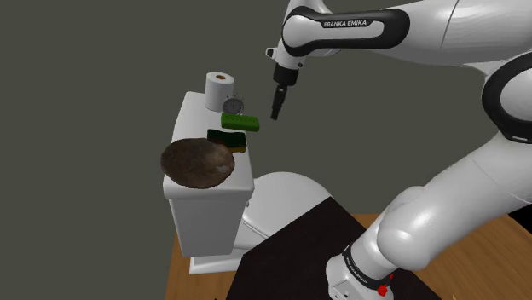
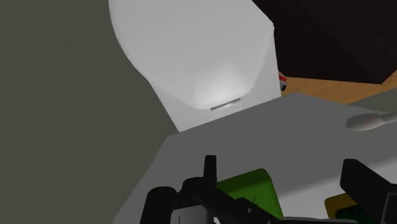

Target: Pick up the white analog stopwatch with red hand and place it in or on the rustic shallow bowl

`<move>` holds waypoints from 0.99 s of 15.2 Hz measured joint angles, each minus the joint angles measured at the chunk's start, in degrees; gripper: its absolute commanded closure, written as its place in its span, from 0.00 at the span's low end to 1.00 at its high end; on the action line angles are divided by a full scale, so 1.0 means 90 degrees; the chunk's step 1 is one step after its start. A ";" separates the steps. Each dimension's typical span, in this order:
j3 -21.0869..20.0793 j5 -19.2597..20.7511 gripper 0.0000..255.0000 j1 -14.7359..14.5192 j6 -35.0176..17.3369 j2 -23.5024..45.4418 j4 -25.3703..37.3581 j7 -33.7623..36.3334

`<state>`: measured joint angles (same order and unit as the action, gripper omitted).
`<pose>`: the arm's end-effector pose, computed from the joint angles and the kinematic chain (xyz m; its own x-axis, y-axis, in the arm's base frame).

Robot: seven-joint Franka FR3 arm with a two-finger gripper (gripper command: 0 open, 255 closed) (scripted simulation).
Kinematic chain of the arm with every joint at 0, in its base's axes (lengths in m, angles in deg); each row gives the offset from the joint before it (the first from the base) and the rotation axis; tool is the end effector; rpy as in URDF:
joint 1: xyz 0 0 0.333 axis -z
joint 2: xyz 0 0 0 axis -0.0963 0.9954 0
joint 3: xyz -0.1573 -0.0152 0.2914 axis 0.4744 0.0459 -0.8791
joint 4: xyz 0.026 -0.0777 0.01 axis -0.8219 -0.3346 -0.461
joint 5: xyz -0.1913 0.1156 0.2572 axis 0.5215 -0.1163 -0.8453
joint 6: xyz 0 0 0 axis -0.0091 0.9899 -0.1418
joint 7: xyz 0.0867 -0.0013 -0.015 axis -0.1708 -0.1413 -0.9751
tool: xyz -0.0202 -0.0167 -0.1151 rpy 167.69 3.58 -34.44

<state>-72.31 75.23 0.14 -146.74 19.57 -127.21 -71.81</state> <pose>0.4515 0.0174 0.5245 0.7600 0.6488 -0.0381 0.6478 -0.7610 -0.0355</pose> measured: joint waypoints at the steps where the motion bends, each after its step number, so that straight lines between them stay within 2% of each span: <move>1: -0.0022 -0.0034 0.00 -0.0042 -0.0040 0.0145 0.0176 -0.0128; 11: -0.0196 -0.0393 0.00 -0.0219 -0.0314 0.2066 0.2519 -0.1649; 15: -0.0232 -0.0433 0.00 -0.0227 -0.0479 0.2287 0.2646 -0.1820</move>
<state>-74.39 71.34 -1.90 -151.05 40.15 -103.40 -88.19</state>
